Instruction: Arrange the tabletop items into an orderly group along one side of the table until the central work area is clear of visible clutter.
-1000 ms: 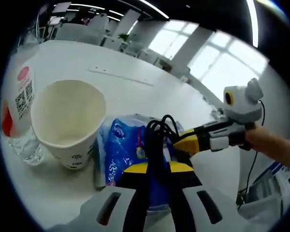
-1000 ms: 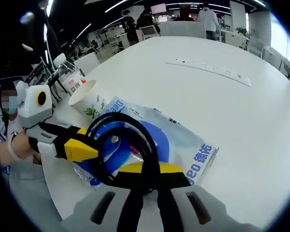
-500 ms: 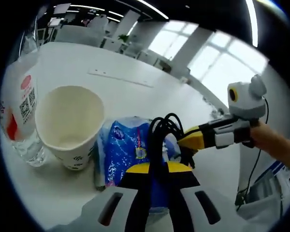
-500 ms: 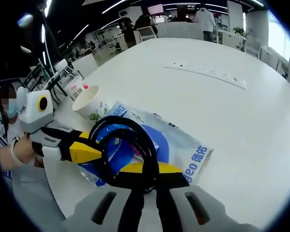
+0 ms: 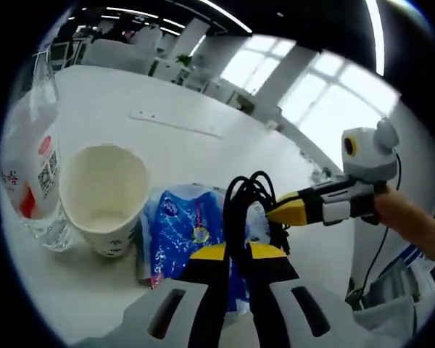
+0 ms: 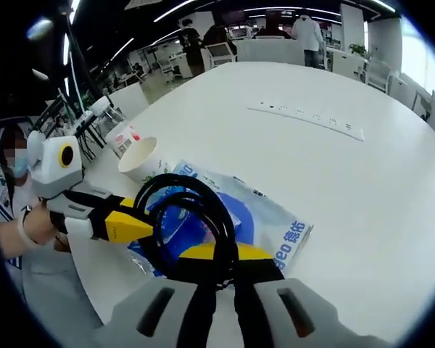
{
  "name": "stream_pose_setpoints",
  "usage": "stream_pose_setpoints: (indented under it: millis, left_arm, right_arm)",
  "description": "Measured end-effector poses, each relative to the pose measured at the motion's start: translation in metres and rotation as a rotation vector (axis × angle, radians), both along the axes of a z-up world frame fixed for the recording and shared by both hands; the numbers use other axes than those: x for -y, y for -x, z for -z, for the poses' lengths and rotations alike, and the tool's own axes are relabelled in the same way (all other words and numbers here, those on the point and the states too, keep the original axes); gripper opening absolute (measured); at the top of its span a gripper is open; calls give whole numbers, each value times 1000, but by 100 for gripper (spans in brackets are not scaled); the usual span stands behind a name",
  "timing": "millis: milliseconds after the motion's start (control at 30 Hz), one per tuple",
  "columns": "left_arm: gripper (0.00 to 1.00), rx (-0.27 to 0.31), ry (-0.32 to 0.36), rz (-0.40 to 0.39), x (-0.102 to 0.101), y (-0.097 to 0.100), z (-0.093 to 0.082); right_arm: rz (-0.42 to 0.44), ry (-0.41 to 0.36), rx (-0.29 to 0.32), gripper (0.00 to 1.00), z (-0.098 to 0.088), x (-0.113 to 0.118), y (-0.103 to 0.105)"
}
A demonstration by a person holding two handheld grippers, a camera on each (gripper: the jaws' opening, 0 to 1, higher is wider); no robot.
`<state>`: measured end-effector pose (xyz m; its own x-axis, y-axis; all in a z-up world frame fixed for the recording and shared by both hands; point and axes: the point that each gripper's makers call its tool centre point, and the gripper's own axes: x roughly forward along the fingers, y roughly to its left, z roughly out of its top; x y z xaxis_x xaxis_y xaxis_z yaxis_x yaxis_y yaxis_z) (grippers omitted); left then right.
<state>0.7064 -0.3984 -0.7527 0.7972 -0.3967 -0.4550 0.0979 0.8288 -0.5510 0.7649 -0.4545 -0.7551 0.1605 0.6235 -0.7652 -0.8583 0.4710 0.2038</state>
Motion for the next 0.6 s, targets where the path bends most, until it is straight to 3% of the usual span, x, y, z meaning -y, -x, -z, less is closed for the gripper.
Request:
stream_pose_setpoints:
  millis: [300, 600]
  left_arm:
    - [4, 18, -8, 28, 19, 0, -10]
    - [4, 30, 11, 74, 55, -3, -14]
  right_arm:
    - [16, 4, 7, 4, -9, 20, 0]
    - [66, 17, 8, 4, -16, 60, 2]
